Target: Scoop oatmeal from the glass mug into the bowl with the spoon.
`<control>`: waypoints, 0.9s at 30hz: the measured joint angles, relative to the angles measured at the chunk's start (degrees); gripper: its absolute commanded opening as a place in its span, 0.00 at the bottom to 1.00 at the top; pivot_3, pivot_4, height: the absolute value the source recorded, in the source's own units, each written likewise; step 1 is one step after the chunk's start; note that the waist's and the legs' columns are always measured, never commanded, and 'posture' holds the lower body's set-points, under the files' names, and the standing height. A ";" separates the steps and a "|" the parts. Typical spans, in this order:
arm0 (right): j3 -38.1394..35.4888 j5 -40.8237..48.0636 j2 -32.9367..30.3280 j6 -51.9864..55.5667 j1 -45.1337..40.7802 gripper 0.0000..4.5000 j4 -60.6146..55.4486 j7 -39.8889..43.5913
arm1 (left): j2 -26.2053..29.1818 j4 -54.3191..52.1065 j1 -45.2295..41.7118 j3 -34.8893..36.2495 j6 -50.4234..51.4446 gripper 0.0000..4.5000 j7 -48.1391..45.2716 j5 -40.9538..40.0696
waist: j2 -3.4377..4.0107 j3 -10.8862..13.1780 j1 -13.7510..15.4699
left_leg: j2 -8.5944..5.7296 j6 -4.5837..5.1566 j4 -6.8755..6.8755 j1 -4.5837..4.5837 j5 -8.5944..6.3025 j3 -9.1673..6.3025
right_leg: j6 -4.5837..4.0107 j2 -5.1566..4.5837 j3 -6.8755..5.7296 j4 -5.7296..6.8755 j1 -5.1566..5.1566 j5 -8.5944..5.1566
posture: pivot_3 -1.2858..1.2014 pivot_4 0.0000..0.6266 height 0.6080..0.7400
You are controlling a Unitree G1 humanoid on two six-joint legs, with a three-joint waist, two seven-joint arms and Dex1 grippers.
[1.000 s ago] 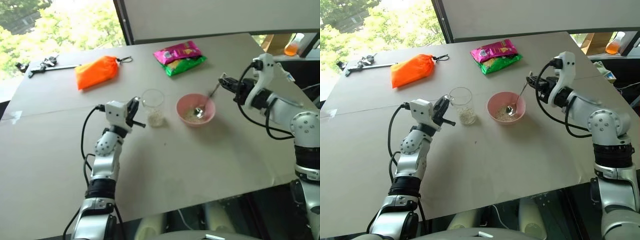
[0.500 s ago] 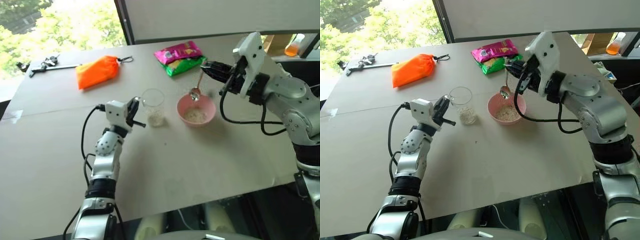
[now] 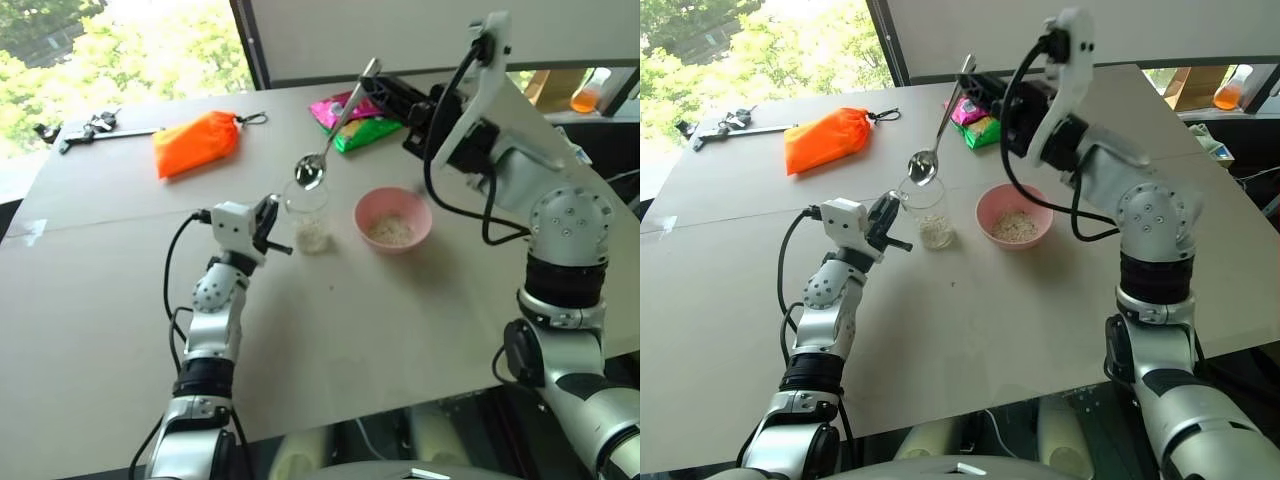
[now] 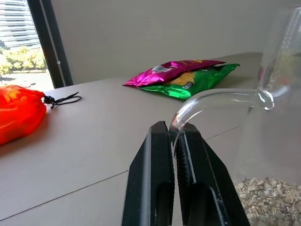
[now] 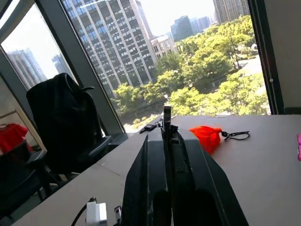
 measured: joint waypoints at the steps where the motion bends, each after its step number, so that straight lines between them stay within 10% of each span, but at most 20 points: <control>1: 1.43 -1.53 -0.14 -0.15 0.60 0.00 0.04 0.74 | 0.00 -0.32 0.25 0.00 0.00 0.00 0.17 0.00 | 0.00 0.00 -0.03 | 0.00 0.00 0.01 0.00 0.00 0.01 | 0.00 0.00 0.01 0.00 0.00 0.00 | 0.52 0.24 1.00; 5: 5.08 -6.66 -3.39 -1.71 0.99 0.00 0.07 5.55 | 0.00 -1.66 1.53 0.06 0.00 0.00 0.68 -0.01 | 0.00 0.00 -0.06 | -0.01 0.00 0.01 0.00 0.00 0.00 | 0.00 0.01 0.00 -0.01 0.00 0.00 | 0.52 0.24 1.00; 13: 3.99 -9.81 0.53 -4.61 0.04 0.80 2.54 7.12 | -0.23 -2.56 2.44 0.12 0.01 0.00 1.46 -0.03 | 0.00 0.00 -0.14 | -0.01 -0.01 0.03 0.02 0.01 0.00 | 0.00 0.02 0.01 0.04 0.00 0.00 | 0.52 0.24 1.00; 20: -3.53 -10.03 1.44 -5.59 -1.82 0.80 5.52 2.84 | -0.39 -3.16 2.84 0.11 0.61 0.00 1.47 -0.24 | -0.01 -0.02 -0.10 | -0.01 -0.02 0.02 0.02 0.01 0.00 | 0.00 0.01 0.00 0.04 0.00 0.00 | 0.52 0.24 1.00; 27: -5.39 -12.11 -0.39 -5.98 0.72 0.80 5.66 2.00 | -0.31 -2.77 4.55 -0.73 3.67 0.63 1.38 0.11 | 0.00 -0.01 -0.18 | 0.00 -0.01 0.02 -0.01 0.01 0.01 | 0.00 0.03 0.01 0.04 -0.03 0.00 | 0.52 0.24 1.00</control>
